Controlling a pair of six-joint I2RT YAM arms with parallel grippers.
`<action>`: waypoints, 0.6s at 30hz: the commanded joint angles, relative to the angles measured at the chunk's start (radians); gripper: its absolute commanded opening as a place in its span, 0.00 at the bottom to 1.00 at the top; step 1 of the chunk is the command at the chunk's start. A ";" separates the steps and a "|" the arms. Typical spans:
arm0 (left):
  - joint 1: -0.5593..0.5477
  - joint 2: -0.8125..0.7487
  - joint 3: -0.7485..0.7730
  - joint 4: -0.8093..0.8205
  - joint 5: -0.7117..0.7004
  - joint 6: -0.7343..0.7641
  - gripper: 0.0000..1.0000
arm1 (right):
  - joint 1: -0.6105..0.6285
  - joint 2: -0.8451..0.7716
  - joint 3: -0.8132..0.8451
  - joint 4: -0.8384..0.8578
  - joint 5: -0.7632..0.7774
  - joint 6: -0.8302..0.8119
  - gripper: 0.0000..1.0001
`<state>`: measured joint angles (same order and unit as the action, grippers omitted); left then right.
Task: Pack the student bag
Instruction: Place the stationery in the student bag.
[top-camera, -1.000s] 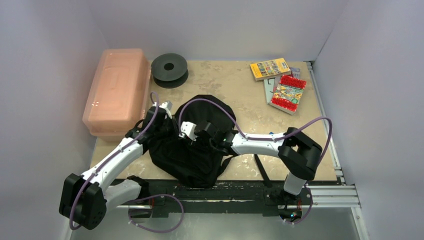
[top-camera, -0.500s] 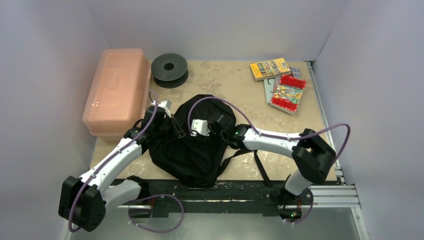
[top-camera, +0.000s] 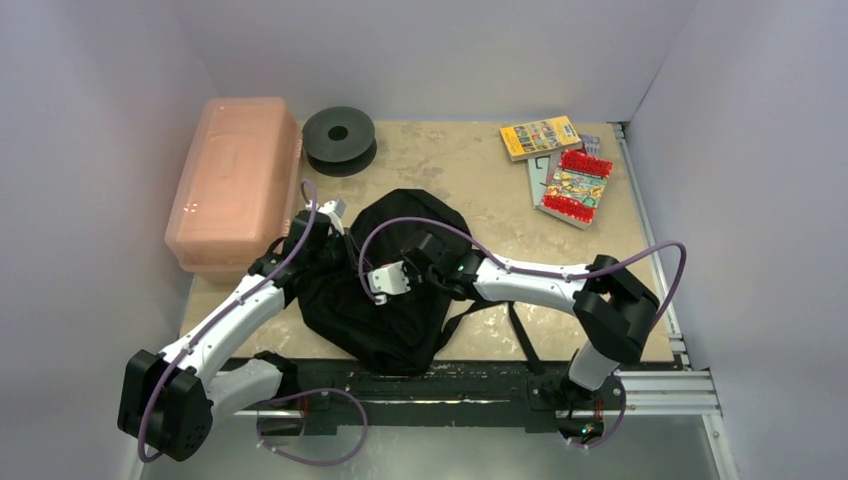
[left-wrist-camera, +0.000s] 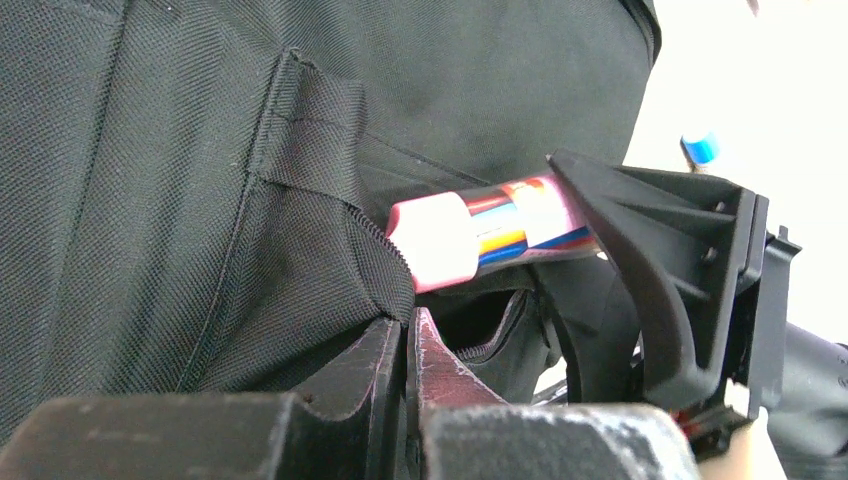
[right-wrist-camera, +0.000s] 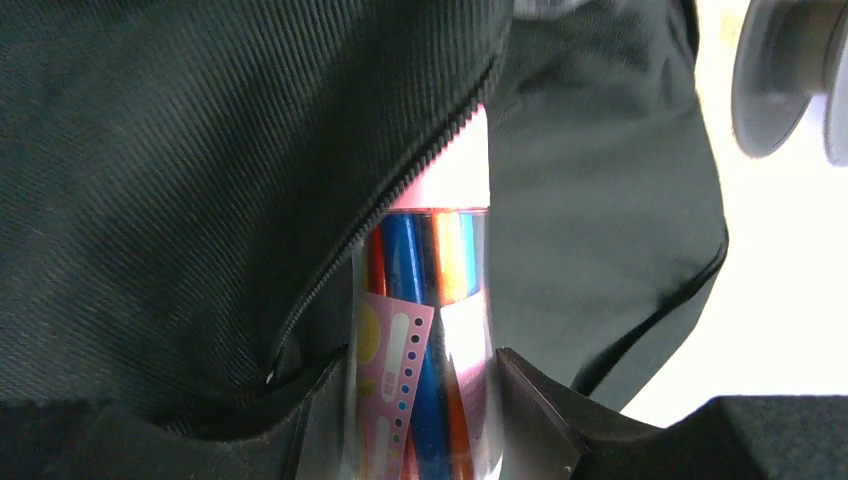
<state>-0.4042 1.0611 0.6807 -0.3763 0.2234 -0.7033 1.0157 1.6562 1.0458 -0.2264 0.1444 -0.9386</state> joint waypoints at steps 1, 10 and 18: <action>0.004 -0.009 0.035 0.095 0.055 0.006 0.00 | 0.036 -0.038 0.071 0.061 -0.130 -0.082 0.18; 0.004 -0.003 0.001 0.120 0.067 -0.017 0.00 | 0.029 -0.065 -0.016 0.223 -0.371 0.029 0.91; 0.004 -0.005 0.005 0.103 0.056 -0.010 0.00 | -0.073 -0.244 -0.137 0.351 -0.327 0.301 0.99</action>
<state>-0.4015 1.0660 0.6720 -0.3531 0.2562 -0.7143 0.9981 1.5352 0.9478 0.0048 -0.1448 -0.8295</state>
